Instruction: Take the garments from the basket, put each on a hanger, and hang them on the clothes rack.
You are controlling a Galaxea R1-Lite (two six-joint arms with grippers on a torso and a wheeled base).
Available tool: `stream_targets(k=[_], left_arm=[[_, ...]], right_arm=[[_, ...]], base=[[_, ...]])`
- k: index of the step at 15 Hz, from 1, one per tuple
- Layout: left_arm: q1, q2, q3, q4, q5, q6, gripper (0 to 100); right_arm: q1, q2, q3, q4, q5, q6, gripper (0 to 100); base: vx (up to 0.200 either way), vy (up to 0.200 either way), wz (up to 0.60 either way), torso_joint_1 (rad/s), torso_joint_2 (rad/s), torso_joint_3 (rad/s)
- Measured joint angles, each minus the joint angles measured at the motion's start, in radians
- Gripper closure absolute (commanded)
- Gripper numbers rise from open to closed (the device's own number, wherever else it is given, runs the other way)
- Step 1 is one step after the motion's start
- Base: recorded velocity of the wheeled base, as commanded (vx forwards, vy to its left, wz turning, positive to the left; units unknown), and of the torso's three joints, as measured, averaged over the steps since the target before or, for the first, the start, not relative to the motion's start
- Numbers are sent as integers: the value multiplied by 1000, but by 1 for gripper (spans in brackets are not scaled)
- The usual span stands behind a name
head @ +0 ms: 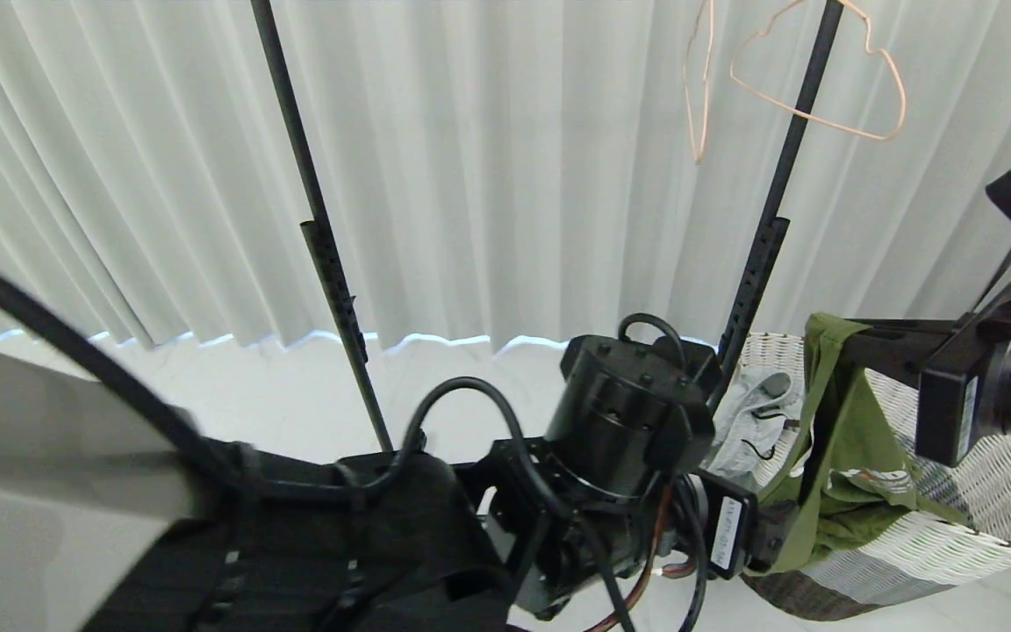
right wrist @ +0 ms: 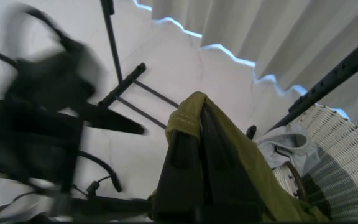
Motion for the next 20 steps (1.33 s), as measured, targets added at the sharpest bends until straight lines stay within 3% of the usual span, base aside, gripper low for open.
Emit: stream_targets(k=[4, 8, 11, 17, 20], left_arm=[[9, 185, -151, -2, 25, -1, 0], [23, 259, -142, -2, 47, -21, 0], [24, 257, -128, -4, 89, -93, 0], [1, 117, 8, -68, 98, -103, 0], [16, 103, 2, -109, 98, -99, 0]], right_arm=[[-1, 1, -7, -3, 8, 4, 100], [-4, 0, -7, -8, 7, 6, 100], [-19, 0, -7, -9, 7, 6, 100], [-102, 7, -3, -9, 35, 6, 100], [-107, 7, -6, -9, 54, 1, 100]], base=[[0, 0, 0, 0, 0, 0], [0, 0, 0, 0, 0, 0], [0, 0, 0, 0, 0, 0], [0, 0, 0, 0, 0, 0], [0, 0, 0, 0, 0, 0]])
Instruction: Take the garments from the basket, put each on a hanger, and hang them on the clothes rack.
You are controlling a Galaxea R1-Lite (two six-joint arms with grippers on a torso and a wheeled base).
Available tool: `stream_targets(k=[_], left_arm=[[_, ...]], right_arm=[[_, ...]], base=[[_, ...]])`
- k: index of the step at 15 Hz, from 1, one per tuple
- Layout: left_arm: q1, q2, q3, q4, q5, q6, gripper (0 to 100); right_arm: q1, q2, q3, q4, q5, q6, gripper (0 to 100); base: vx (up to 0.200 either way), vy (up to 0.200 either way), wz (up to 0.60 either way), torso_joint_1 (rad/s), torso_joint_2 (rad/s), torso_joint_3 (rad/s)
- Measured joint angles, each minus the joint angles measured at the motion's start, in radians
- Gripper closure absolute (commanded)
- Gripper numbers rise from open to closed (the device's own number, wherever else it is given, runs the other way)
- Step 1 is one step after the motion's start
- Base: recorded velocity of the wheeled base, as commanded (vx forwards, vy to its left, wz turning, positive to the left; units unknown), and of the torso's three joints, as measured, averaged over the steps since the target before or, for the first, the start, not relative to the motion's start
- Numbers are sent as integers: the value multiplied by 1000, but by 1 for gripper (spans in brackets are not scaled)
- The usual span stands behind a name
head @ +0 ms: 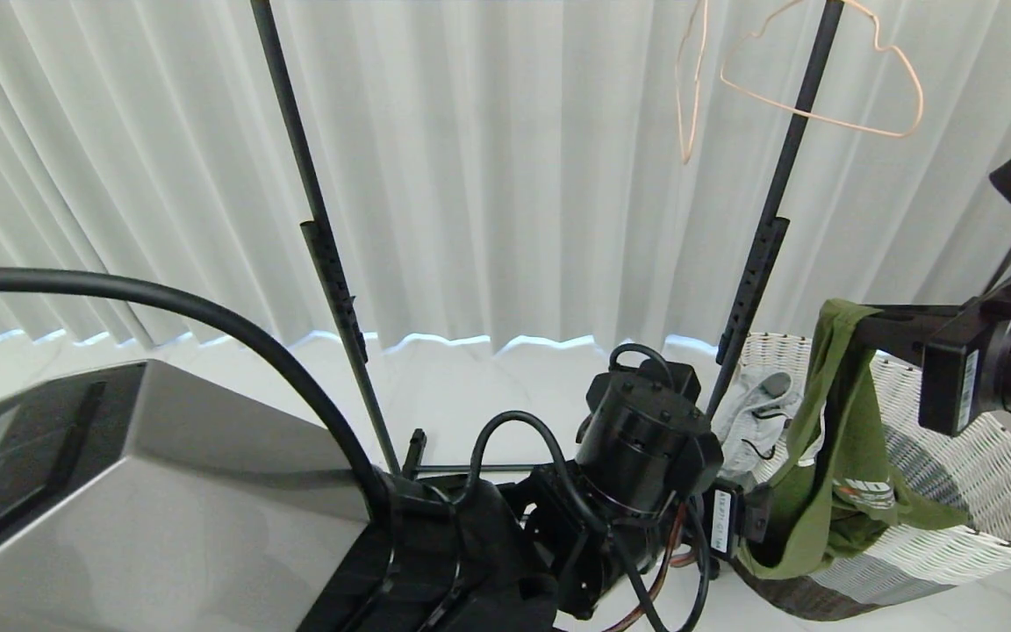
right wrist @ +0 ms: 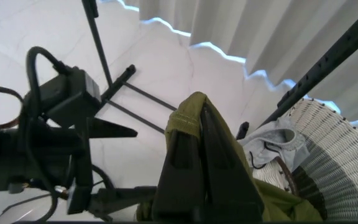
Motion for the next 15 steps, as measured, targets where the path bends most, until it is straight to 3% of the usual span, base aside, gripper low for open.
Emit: stream_targets(k=[6, 11, 12, 15], left_arm=[[24, 105, -74, -6, 4, 1, 0], [39, 144, 0, -6, 4, -3, 0], [38, 143, 18, -10, 5, -4, 100], [37, 124, 67, -43, 8, -4, 100]], right_arm=[[0, 0, -2, 0, 4, -1, 100], [-1, -3, -3, 0, 3, 1, 100], [-3, -3, -3, 0, 3, 1, 100], [-14, -3, -1, 1, 0, 1, 100]], base=[[0, 0, 0, 0, 0, 0], [0, 0, 0, 0, 0, 0], [0, 0, 0, 0, 0, 0], [0, 0, 0, 0, 0, 0]])
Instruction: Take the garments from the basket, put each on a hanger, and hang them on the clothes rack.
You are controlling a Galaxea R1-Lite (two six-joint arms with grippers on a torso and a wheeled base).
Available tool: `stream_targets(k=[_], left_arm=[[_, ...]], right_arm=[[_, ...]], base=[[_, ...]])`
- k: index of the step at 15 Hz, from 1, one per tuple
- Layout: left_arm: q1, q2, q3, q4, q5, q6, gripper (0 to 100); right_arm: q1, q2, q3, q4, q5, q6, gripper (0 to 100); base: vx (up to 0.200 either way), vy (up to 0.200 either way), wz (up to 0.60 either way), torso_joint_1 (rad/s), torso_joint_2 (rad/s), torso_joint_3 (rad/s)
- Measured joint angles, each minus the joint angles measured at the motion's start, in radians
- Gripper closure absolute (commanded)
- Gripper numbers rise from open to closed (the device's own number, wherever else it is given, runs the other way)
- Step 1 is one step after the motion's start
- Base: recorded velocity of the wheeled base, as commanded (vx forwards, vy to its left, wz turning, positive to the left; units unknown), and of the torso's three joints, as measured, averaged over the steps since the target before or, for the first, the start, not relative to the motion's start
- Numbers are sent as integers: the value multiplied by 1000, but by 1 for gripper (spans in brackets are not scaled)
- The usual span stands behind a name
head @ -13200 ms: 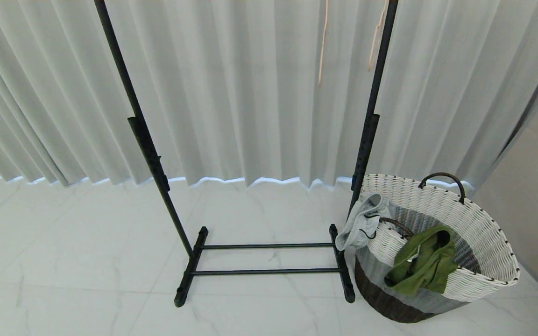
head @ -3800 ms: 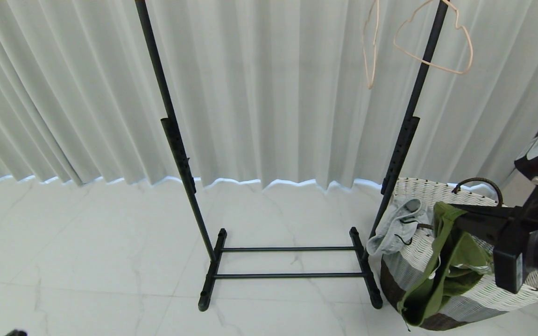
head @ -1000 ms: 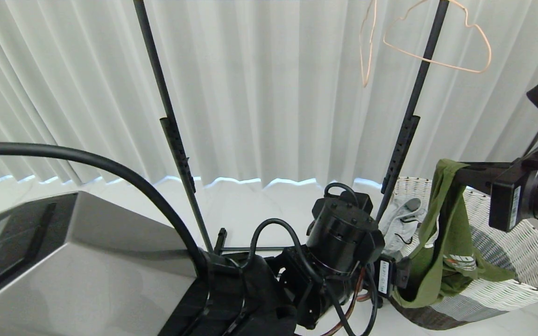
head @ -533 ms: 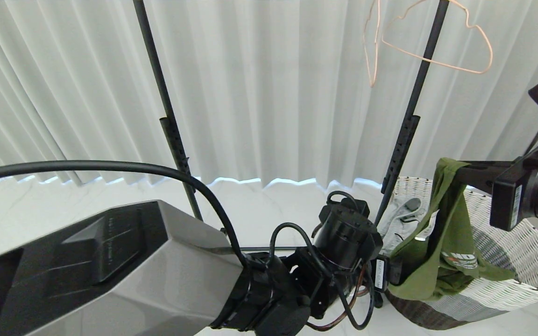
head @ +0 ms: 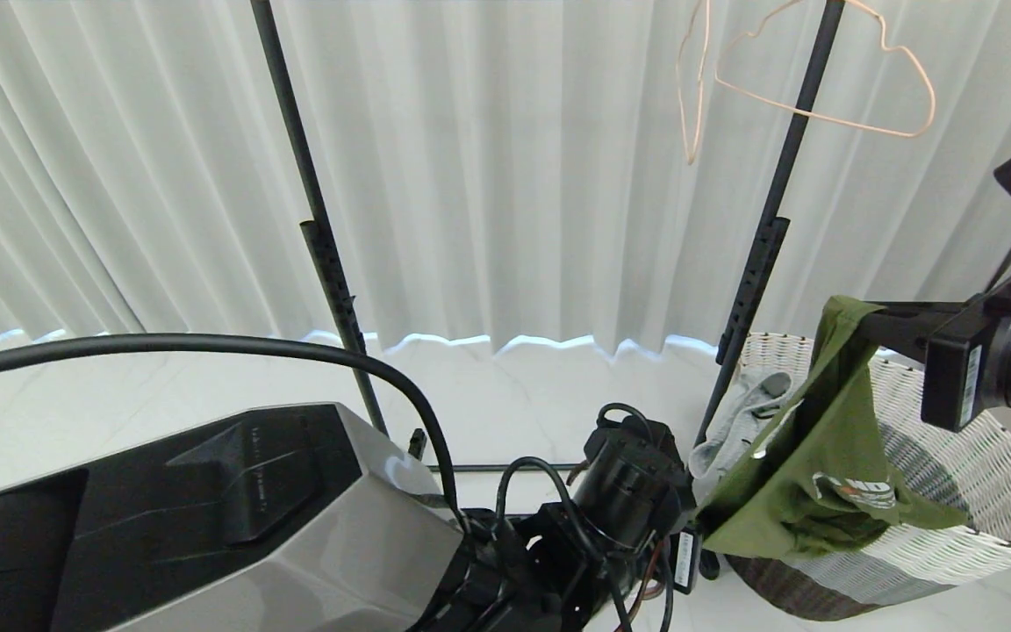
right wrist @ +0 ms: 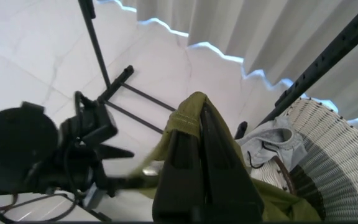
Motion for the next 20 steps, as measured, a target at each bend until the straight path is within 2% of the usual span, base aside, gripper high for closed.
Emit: stream_targets(k=[3, 7, 8, 11, 14, 18, 20], left_arm=[[-2, -98, 112, -4, 5, 14, 100], [-6, -375, 321, 3, 14, 123, 100], [-6, -459, 351, 37, 17, 152, 100], [-1, -731, 384, 281, 24, 207, 100], [9, -901, 291, 489, 68, 227, 100], [26, -939, -9, 674, 245, 241, 100], [29, -924, -150, 779, 341, 256, 100]], right_arm=[[-19, 1, 5, 4, -2, 1, 100], [-33, 0, 26, -1, -6, 0, 100], [-35, -1, 37, -2, -8, -4, 100], [-35, -5, 50, -15, -27, -33, 100], [-35, -13, 52, -23, -65, -65, 100], [-34, -43, 16, -25, -68, -120, 100], [-33, -42, -51, -21, -64, -130, 100]], base=[[0, 0, 0, 0, 0, 0], [0, 0, 0, 0, 0, 0], [0, 0, 0, 0, 0, 0], [0, 0, 0, 0, 0, 0], [0, 0, 0, 0, 0, 0], [0, 0, 0, 0, 0, 0], [0, 0, 0, 0, 0, 0]])
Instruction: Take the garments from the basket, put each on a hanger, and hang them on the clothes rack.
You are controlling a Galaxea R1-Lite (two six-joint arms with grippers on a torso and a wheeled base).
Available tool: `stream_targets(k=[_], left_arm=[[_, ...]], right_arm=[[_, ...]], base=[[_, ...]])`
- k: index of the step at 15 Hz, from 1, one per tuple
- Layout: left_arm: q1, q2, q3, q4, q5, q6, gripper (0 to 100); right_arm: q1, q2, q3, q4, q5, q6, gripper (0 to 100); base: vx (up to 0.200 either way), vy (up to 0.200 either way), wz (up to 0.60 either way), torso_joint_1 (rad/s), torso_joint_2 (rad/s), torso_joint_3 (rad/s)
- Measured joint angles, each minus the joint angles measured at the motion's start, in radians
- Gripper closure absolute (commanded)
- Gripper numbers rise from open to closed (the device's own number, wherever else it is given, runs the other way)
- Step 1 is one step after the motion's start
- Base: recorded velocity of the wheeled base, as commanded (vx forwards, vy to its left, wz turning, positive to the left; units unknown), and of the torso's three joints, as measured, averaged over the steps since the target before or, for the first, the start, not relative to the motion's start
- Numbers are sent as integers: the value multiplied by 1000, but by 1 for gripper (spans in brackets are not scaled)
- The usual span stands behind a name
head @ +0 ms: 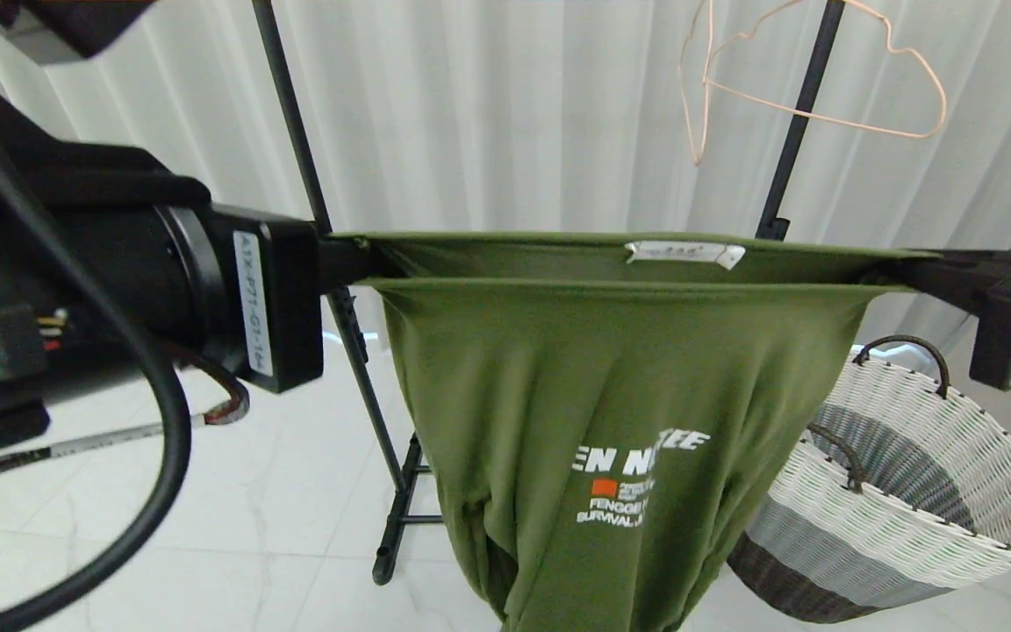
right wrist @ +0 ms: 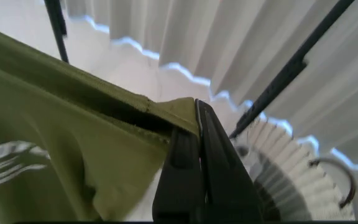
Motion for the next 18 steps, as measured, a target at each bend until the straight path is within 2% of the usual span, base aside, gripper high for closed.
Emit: stream_targets(k=[2, 5, 9, 11, 14, 16, 18], left_arm=[[2, 13, -87, 59, 48, 21, 100], [1, 19, -114, 66, 100, 23, 100], [-49, 14, -45, 61, 148, 13, 100], [-60, 11, -15, 50, 149, 13, 100], [-62, 12, -13, 8, 151, 17, 100], [-62, 14, -15, 4, 151, 17, 100], [-62, 15, -21, 3, 152, 18, 100]], right_arm=[[0, 11, -81, 6, 3, -26, 100], [1, 30, -151, 25, 5, -51, 100], [1, 14, -206, 256, 4, -57, 100], [10, -14, -223, 323, 17, -56, 100], [115, -84, -228, 477, 29, -48, 100], [226, -131, -230, 576, 53, -22, 100], [356, -163, -230, 627, 84, 24, 100]], base=[[0, 0, 0, 0, 0, 0], [0, 0, 0, 0, 0, 0], [0, 0, 0, 0, 0, 0], [0, 0, 0, 0, 0, 0], [0, 0, 0, 0, 0, 0], [0, 0, 0, 0, 0, 0], [0, 0, 0, 0, 0, 0]])
